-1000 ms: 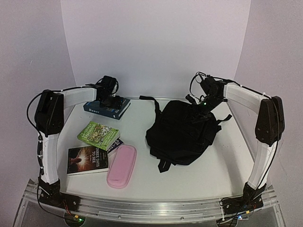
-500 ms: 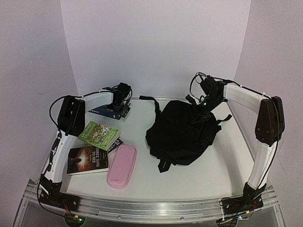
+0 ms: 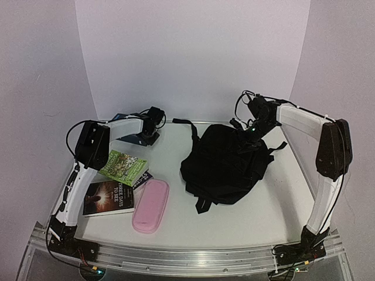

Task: Pack the student bag
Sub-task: Pick up the book from the center of the board.

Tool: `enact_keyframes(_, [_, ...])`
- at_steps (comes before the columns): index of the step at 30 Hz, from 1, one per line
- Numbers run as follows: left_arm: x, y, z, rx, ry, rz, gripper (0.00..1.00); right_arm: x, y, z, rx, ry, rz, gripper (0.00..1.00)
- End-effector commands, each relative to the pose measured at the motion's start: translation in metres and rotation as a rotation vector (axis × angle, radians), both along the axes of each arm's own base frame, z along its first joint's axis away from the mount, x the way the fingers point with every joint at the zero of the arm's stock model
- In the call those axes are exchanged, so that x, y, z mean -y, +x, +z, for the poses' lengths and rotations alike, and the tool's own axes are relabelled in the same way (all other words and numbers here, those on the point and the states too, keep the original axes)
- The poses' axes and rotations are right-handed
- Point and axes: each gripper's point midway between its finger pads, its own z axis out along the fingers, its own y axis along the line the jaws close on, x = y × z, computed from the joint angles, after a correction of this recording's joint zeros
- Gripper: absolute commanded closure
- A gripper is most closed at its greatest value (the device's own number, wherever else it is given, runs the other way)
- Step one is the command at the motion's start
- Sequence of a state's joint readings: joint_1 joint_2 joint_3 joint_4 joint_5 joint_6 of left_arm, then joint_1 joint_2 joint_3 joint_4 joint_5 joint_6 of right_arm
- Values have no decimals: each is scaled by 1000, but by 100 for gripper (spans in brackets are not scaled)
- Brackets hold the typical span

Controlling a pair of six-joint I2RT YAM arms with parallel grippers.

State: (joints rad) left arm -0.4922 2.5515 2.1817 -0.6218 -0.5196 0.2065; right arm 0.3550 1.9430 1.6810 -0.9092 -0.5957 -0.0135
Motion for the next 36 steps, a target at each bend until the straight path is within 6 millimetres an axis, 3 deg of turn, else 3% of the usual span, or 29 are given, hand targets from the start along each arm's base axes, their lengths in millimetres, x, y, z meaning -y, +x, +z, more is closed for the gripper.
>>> enact_keyframes(1, [5,-4,3,8,7,-25,83,-1,-1,17,41,14,-2,29])
enact_keyframes(3, [15,-10,13,17,-7,-44,95,0,-1,18,43,14,-3,29])
enact_keyframes(5, [31,-18,28,37,-23,-72,100,-1,-1,18,43,14,-3,29])
enact_keyframes(9, [61,-35,55,70,-42,-118,100,-1,-1,18,41,17,-1,29])
enact_keyframes(16, [101,-62,79,90,-80,-167,100,-1,-1,21,48,16,-2,28])
enact_keyframes(22, [136,-86,126,141,-145,-210,100,2,0,22,34,18,-37,25])
enact_keyframes(26, [171,-118,150,157,-168,-269,100,14,5,22,7,36,-90,20])
enact_keyframes(32, [242,-172,161,109,-275,-368,100,44,15,20,-64,104,-198,16])
enact_keyframes(33, [256,-183,160,95,-292,-397,98,49,15,19,-73,113,-213,15])
enact_keyframes(34, [269,-193,157,76,-320,-415,91,53,16,18,-81,118,-224,14])
enact_keyframes(36, [288,-211,153,32,-377,-451,56,58,15,16,-92,122,-237,13])
